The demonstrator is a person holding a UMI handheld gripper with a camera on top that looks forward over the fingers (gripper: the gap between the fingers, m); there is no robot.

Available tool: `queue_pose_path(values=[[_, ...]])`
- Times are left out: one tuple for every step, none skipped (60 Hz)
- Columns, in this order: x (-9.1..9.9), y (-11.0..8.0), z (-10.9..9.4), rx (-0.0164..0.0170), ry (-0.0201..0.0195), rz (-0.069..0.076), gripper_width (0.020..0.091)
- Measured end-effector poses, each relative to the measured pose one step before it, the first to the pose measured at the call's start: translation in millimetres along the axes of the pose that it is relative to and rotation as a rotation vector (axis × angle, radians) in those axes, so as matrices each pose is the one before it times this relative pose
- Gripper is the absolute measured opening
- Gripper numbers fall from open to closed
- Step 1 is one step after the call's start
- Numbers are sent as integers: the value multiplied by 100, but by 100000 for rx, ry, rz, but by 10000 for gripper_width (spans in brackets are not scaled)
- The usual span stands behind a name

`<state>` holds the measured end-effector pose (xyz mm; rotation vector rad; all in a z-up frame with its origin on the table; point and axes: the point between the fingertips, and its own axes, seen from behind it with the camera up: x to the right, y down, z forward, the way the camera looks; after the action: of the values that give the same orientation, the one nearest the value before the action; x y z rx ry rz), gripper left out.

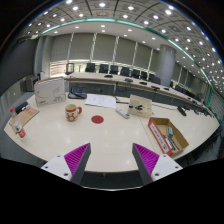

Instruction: Pour water

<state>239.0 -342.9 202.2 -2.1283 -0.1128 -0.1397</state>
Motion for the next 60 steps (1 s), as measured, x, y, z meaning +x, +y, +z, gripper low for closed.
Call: queue_pose_path(values=[[-231,49,17,-97,-629,-134,862],[-407,76,25,-164,-748,-100,861],[-442,75,11,-87,-765,-12,863],[-639,79,0,-14,-818,65,861],[-671,76,-20,-45,-862,76,861],[-695,74,-15,-71,-837,26,862],[-734,65,0,-91,-806,-34,860],[182,-18,122,-87,-888,-284,862],[-1481,76,-82,-87,-769,-102,863],[-907,72,-23,-99,-793,-277,861],[-896,54,18,-108,-756,-349,863],[-956,17,-22,-92,-760,-425,864],[-922,10,28,-25,-756,-515,862],[-959,-24,25,61,-806,-544,861],[-970,-7,26,65,-808,-515,862],[-964,15,61,28,-735,-468,860],[-981,14,56,-24,-702,-454,861],[-997,23,67,-42,-652,-447,861],[-1013,40,92,-62,-679,-413,862],[-1056,40,110,-101,-706,-399,862],[-1050,34,139,-47,-693,-343,861],[-1041,13,132,-5,-687,-282,862],[-1043,40,149,28,-594,-248,862],[-1074,60,180,-32,-507,-228,862],[-1100,79,152,-137,-521,-264,861],[-1111,88,150,-94,-583,-384,861],[-1144,59,201,-23,-632,-460,862],[-1119,74,215,-47,-592,-527,861],[-1076,109,197,-166,-442,-533,860],[-1053,133,208,-263,-336,-504,858],[-1079,155,251,-363,-278,-433,859],[-1075,124,290,-331,-325,-361,862],[-1131,96,205,-194,-500,-287,860],[-1166,56,220,10,-640,-191,858],[-1223,20,214,164,-719,-68,860],[-1202,30,241,200,-730,2,859],[-1279,31,202,184,-773,34,861],[-1194,1,347,148,-813,17,862],[-1069,-1,399,100,-779,1,861],[-1149,-26,359,116,-851,-24,860],[-1283,18,339,205,-864,89,859],[-1090,-52,421,272,-747,96,860],[-1047,-53,460,307,-679,151,861],[-1017,-49,436,303,-645,138,860],[-1006,-132,504,530,-671,157,860],[-939,-203,487,707,-582,225,859],[-876,-213,511,853,-494,298,860],[-800,-243,521,994,-356,294,860],[-742,-283,533,1106,-279,320,859],[-676,-286,583,1054,-148,230,858],[-657,-245,579,854,-132,173,860],[-667,-201,614,813,-221,102,860],[-607,-247,628,881,-235,104,859],[-539,-258,660,938,-140,249,861],[-472,-241,671,893,68,370,859],[-417,-236,648,855,67,383,858],[-436,-201,619,774,-55,359,857],[-438,-261,671,717,-19,381,858],[-275,-192,612,804,157,417,857],[-191,-167,575,692,374,454,857]])
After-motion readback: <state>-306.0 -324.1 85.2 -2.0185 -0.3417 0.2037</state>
